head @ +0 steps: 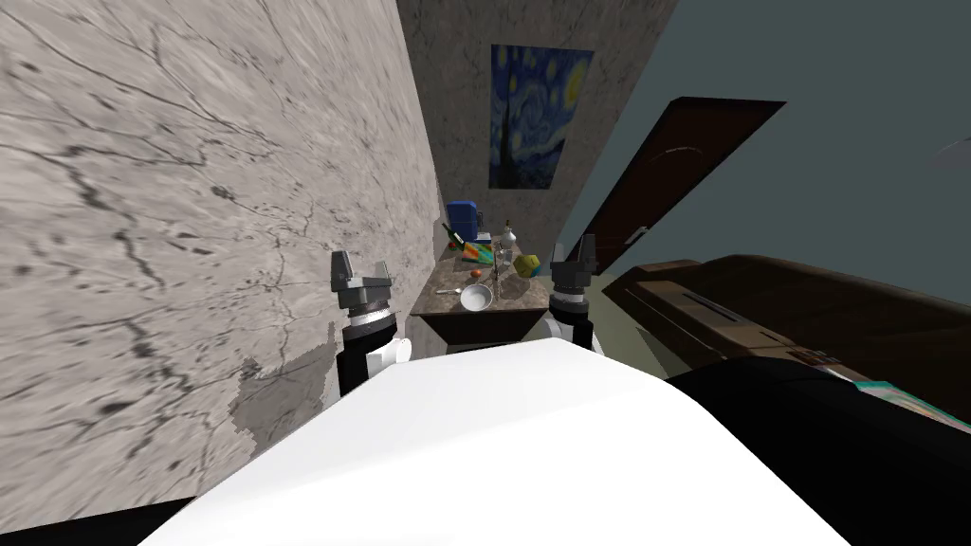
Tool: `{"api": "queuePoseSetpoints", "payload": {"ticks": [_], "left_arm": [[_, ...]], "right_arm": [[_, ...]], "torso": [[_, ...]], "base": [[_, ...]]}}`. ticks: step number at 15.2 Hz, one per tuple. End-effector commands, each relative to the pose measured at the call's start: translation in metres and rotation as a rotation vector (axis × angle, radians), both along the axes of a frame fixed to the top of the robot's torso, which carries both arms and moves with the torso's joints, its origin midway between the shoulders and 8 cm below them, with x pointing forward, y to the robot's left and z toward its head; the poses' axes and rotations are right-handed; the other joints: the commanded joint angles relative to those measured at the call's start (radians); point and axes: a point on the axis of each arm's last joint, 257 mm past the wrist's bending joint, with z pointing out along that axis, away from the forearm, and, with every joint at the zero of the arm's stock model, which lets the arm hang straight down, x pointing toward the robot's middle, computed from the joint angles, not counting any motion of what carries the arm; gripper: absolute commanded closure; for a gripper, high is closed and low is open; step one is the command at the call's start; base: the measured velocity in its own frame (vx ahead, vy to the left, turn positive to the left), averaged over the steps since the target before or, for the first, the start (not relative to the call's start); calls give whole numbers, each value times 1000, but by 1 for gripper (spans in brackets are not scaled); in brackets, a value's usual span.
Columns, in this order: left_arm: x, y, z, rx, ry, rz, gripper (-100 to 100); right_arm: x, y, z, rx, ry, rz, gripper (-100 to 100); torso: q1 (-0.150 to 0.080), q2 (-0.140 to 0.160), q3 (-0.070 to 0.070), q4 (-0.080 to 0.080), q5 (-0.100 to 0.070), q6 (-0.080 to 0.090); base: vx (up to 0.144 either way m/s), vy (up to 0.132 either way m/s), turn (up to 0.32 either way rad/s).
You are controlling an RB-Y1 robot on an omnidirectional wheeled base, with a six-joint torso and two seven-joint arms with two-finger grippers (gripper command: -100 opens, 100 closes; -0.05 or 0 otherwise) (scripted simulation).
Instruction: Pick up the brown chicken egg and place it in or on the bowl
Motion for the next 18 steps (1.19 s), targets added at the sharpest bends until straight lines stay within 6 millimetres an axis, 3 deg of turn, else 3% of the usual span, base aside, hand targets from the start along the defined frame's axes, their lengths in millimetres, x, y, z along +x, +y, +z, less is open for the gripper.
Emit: {"api": "queuePoseSetpoints", "payload": {"ticks": [1, 10, 15, 17, 18], "left_arm": [[9, 0, -3, 9, 21, -27, -100], [51, 14, -20, -40, 114, -93, -100], [88, 30, -37, -114, 192, -126, -100], [91, 29, -38, -116, 198, -127, -100], [105, 34, -43, -145, 223, -137, -100]], "right_arm": [[0, 0, 0, 0, 0, 0, 0], [0, 0, 0, 0, 0, 0, 0], [0, 0, 0, 0, 0, 0, 0], [0, 0, 0, 0, 0, 0, 0], [0, 0, 0, 0, 0, 0, 0]], "torso": [[0, 0, 0, 0, 0, 0], [-2, 2, 1, 0, 0, 0], [-3, 2, 1, 0, -1, 0], [-2, 2, 1, 0, -1, 0], [-2, 2, 1, 0, 0, 0]], "base": [[-11, -13, -22], [-31, -34, -32], [-32, -38, -30], [-27, -25, -18], [-22, -25, -27]]}}
